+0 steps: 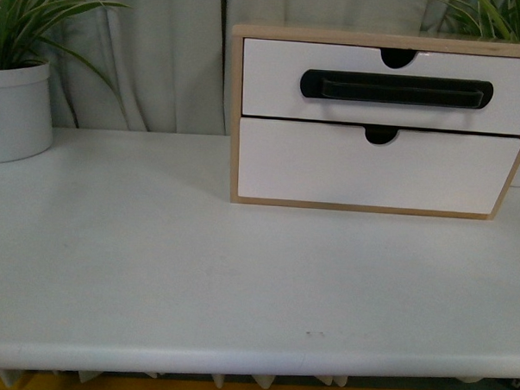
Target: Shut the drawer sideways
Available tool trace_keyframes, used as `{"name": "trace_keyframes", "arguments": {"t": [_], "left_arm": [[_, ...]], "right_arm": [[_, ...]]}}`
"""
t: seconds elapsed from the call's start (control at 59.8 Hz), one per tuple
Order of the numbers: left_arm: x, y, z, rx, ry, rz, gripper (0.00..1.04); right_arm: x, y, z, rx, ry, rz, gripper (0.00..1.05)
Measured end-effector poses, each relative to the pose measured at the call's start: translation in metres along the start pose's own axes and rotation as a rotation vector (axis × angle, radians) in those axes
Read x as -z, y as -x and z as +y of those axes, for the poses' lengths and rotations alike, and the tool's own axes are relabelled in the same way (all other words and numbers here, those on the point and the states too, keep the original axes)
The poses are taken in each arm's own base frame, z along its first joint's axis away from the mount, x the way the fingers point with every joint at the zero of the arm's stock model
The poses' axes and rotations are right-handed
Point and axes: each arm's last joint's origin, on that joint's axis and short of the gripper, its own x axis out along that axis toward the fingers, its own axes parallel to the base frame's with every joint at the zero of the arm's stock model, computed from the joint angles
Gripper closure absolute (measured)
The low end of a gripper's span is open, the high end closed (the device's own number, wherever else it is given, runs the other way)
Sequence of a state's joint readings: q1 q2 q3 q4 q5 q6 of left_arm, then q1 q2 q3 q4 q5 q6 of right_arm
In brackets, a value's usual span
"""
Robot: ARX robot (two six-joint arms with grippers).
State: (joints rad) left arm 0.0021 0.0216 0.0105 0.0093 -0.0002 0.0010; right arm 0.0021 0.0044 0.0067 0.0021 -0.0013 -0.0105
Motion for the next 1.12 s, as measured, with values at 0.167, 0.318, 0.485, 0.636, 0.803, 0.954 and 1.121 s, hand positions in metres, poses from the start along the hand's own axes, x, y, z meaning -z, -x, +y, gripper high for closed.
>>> {"name": "trace_keyframes", "arguments": {"t": [0.167, 0.318, 0.485, 0.636, 0.803, 0.954, 1.121], "left_arm": [[-0.0006, 0.0011, 0.0000, 0.000, 0.003, -0.010, 0.98], [-0.0006, 0.0011, 0.0000, 0.000, 0.002, -0.009, 0.64], [-0.0006, 0.0011, 0.0000, 0.000, 0.002, -0.009, 0.36], [-0.0006, 0.0011, 0.0000, 0.000, 0.002, -0.009, 0.11], [-0.0006, 0.0011, 0.0000, 0.000, 0.002, -0.009, 0.06], [-0.0006, 0.0011, 0.0000, 0.000, 0.002, -0.009, 0.06], [-0.0006, 0.0011, 0.0000, 0.000, 0.002, -0.009, 0.06]], "right_arm": [[0.0000, 0.0000, 0.0000, 0.000, 0.000, 0.000, 1.04], [0.0000, 0.0000, 0.0000, 0.000, 0.000, 0.000, 0.71], [0.0000, 0.0000, 0.0000, 0.000, 0.000, 0.000, 0.42], [0.0000, 0.0000, 0.0000, 0.000, 0.000, 0.000, 0.17], [0.0000, 0.0000, 0.0000, 0.000, 0.000, 0.000, 0.10], [0.0000, 0.0000, 0.0000, 0.000, -0.001, 0.000, 0.09], [0.0000, 0.0000, 0.0000, 0.000, -0.001, 0.000, 0.09]]}}
